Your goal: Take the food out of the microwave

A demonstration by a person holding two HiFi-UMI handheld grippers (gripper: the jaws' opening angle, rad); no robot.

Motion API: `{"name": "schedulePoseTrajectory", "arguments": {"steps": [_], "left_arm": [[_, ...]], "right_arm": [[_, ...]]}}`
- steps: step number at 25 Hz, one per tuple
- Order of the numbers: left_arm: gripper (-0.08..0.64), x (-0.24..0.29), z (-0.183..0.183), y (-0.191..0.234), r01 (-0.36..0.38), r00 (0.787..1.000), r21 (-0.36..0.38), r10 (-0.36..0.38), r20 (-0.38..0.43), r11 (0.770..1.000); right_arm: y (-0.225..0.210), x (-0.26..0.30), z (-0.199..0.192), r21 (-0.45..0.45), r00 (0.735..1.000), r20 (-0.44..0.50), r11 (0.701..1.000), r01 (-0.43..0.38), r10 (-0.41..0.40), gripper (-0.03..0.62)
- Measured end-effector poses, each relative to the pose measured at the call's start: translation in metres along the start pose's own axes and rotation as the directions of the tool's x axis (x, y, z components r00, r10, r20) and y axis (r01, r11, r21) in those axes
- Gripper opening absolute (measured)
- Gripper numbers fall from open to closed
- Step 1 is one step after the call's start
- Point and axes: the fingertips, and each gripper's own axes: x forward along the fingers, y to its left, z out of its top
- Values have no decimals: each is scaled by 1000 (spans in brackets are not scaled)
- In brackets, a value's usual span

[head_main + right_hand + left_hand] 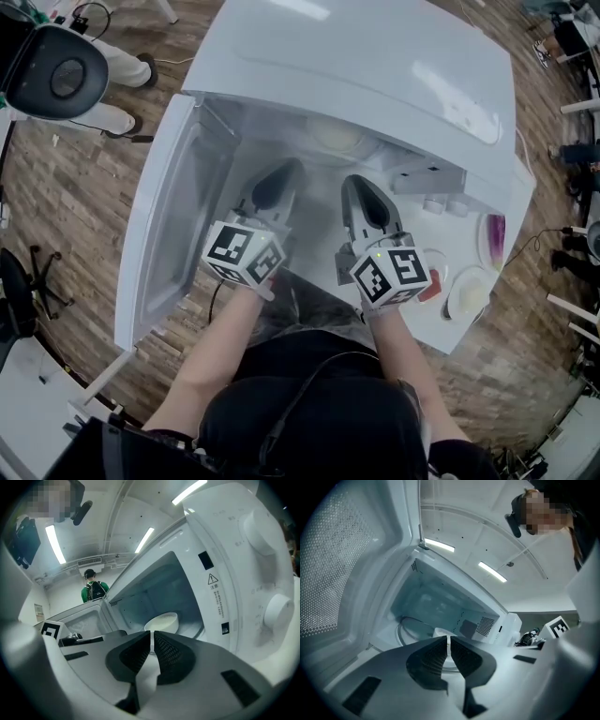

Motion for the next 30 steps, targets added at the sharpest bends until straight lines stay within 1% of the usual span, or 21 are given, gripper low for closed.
{"name": "schedulePoseTrajectory", "arguments": {"steps": [7,10,15,21,27,30], "left_arm": [[16,10,-1,9,-10,1000,-16,10,-5,1000],[73,17,0,14,-13,1000,-31,13,-8,999],[129,28,2,21,-20,999,-50,18,-36,999],[176,40,4,25,-27,997,-74,22,-79,997],[201,51,1,28,-40,991,-67,31,-131,997],[207,53,1,31,-44,989,-80,32,-146,996]], "right_arm": [[-6,13,6,16,999,20,999,47,-47,25],[-11,18,10,34,997,30,997,70,-71,74],[-21,26,17,96,993,46,990,106,-111,126],[-29,35,24,174,986,57,974,147,-159,149],[-36,46,24,217,979,45,958,186,-200,170],[-38,49,24,229,975,42,952,204,-219,173]]}}
